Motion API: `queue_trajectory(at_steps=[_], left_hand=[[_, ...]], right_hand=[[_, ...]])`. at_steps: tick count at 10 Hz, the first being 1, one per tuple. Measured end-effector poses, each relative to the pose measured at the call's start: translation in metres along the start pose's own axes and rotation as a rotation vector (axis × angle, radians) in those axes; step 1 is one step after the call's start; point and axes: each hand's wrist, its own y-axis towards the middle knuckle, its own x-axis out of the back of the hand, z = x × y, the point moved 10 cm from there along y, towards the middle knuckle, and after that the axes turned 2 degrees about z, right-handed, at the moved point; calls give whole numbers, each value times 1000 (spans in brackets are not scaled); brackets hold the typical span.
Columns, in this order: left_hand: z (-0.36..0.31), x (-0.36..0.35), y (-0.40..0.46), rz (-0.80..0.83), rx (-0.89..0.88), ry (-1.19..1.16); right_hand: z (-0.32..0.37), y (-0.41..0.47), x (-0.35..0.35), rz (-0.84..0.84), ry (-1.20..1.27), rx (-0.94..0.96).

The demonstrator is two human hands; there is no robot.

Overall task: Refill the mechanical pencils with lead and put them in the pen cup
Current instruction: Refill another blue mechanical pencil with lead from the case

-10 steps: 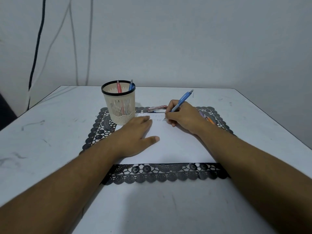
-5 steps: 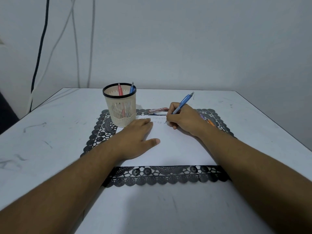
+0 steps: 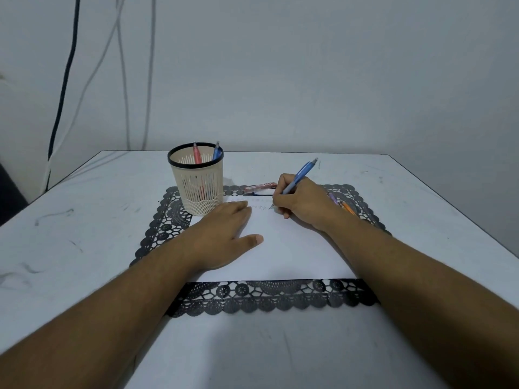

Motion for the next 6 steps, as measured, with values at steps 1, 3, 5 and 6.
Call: queue_trajectory(at_steps=[1,3,5,6], left_hand=[[1,0,0,2,3,-1],[-1,0,-1,5,2,6],[1,-1,1,5,0,14],[0,-1,1,5,-1,19]], right_hand=[[1,-1,-3,29,16,6],[-2,-4,14,-54,128,18],[0,-4,8,-15,113,18],[0,-5,8,-13,105,15]])
